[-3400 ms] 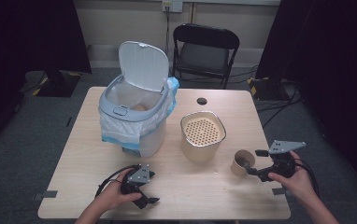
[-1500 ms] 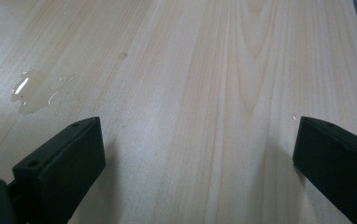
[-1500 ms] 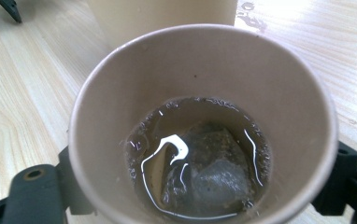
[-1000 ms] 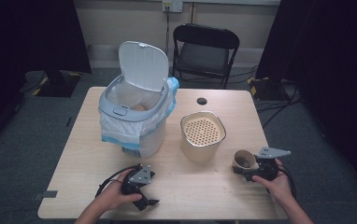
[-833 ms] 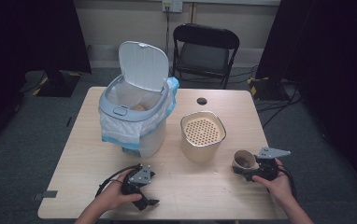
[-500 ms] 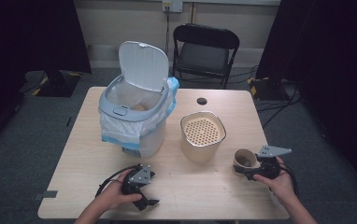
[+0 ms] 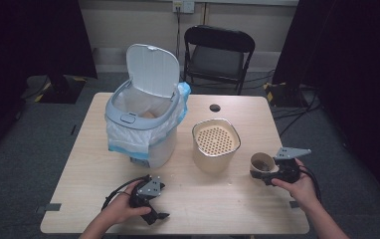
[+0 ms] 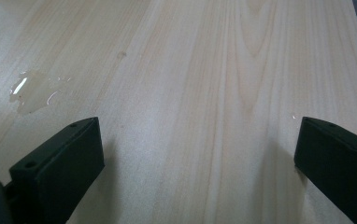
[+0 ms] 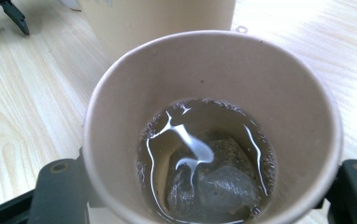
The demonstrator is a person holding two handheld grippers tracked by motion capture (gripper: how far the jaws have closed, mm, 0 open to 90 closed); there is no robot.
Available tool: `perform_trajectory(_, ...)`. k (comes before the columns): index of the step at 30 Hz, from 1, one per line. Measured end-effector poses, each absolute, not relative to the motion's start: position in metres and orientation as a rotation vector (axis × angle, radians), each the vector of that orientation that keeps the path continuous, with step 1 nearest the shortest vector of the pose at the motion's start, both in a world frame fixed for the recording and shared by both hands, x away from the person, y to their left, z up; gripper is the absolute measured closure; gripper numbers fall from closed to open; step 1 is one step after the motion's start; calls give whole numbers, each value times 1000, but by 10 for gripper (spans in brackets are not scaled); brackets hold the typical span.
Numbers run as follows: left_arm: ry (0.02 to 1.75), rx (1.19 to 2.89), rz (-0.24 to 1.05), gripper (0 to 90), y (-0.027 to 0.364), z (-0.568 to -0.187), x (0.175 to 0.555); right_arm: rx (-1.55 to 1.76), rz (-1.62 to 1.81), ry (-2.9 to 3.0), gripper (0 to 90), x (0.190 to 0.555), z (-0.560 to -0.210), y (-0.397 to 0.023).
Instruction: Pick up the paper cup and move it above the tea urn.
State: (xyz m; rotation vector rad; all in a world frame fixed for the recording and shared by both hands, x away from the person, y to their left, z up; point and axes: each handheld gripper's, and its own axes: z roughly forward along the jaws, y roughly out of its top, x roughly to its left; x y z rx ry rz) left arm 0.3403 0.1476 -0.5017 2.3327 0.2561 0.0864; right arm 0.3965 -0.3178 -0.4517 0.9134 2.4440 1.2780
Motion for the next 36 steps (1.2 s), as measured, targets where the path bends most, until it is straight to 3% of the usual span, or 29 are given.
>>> perform_trajectory(36,254,2326,91,0,147,-503,340,923,1256,2414,277,463,-401,-300)
